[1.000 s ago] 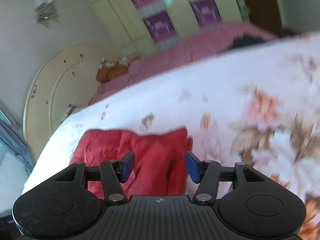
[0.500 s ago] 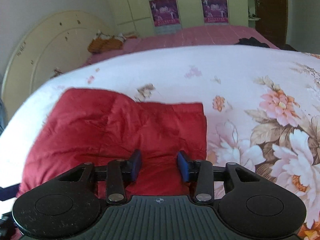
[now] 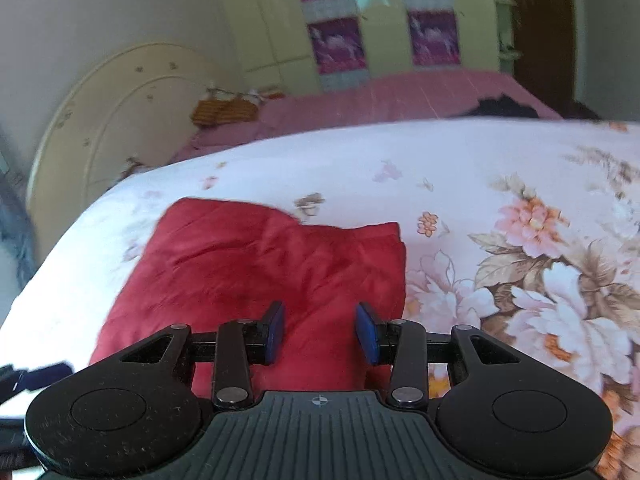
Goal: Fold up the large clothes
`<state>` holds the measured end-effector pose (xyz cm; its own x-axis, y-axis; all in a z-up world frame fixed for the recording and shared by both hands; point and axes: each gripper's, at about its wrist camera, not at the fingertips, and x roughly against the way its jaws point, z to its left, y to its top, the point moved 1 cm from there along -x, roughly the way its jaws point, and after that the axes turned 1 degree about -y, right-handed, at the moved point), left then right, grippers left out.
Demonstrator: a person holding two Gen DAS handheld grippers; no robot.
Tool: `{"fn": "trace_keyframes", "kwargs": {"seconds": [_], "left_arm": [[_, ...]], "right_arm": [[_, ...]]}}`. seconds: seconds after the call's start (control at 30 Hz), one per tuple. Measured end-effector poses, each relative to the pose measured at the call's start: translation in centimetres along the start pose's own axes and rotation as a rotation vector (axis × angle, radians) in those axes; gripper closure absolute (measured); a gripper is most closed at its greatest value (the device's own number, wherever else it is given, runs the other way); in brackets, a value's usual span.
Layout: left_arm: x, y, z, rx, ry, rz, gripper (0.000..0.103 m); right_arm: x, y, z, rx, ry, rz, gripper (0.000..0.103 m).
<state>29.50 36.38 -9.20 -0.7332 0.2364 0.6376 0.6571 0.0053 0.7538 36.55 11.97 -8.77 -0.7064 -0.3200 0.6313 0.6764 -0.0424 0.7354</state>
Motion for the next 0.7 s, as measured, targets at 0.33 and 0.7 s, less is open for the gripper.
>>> {"fn": "trace_keyframes", "kwargs": {"seconds": [0.33,0.7], "left_arm": [[-1.0,-2.5,0.3,0.048,0.005,0.070,0.038],[-1.0,-2.1,-0.7,0.057,0.075,0.089,0.036]], "right_arm": [[-0.5,-7.1,0.4,0.010,-0.026,0.128,0.063],[-1.8,-7.8,-0.2,0.019,-0.038,0.150,0.050]]}}
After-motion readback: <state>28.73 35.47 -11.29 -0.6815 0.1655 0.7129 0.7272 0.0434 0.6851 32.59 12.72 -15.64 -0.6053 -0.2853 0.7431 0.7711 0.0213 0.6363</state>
